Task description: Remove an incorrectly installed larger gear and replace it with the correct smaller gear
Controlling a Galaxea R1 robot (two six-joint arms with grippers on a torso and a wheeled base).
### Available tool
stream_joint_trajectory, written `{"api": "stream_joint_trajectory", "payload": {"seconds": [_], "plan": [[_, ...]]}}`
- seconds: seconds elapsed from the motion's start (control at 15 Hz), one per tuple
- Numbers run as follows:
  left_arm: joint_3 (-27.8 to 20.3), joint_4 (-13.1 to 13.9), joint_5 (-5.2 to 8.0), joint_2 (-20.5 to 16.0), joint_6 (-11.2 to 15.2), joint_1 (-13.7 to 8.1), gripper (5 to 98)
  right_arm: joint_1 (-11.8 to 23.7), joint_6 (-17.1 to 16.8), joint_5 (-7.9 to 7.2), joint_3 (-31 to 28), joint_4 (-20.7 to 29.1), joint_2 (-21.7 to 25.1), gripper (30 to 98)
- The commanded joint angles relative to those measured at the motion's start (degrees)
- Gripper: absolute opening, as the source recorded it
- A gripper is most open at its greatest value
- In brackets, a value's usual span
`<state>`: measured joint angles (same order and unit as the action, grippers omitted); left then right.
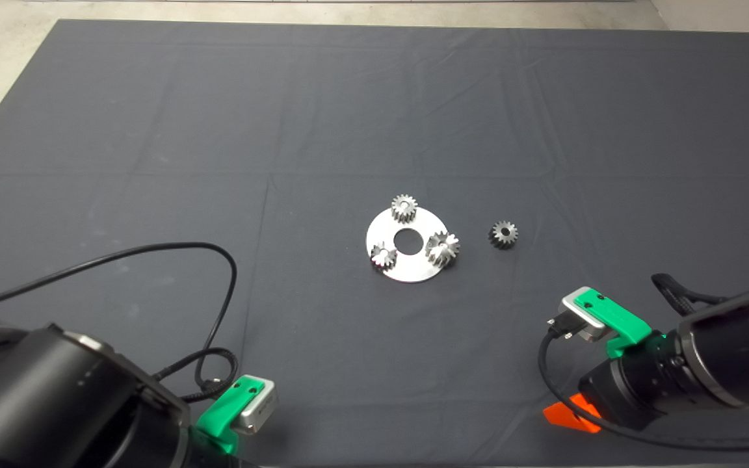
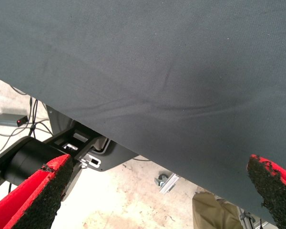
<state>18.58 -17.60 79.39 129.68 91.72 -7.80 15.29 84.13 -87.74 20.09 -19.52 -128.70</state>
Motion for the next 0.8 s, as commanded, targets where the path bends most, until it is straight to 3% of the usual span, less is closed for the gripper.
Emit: {"api": "stream_joint_trajectory", "payload": {"seconds": [0.0, 0.07, 0.2, 0.27, 0.53, 0.73], "plan": [[-0.14, 1.08, 0.6, 1.59, 0.39, -0.99, 97.7, 3.78, 0.34, -1.91, 3.1, 1.76, 0.24, 96.9], [0.0, 1.08, 1.49, 2.57, 0.43, -0.99, 97.7, 4.92, 0.12, -1.91, 4.06, 1.85, 0.15, 96.9], [0.39, 0.99, 4.75, 4.83, 2.14, -0.99, 97.7, 6.42, -0.28, -1.91, 9.9, 2.93, -1.02, 96.9], [0.48, 1.08, 5.23, 5.19, 2.32, -0.99, 97.7, 6.91, -1.12, -2.14, 12.92, 4.76, -2.33, 96.9], [0.83, 0.99, 5.43, 5.37, 2.32, -1.08, 97.7, 10.63, -5.37, -2.18, 24.44, 9.75, -9.86, 96.9], [0.83, 0.99, 5.52, 5.37, 2.24, -1.69, 97.7, 10.81, -9.42, -2.18, 33.06, 11.96, -17.77, 96.9]]}}
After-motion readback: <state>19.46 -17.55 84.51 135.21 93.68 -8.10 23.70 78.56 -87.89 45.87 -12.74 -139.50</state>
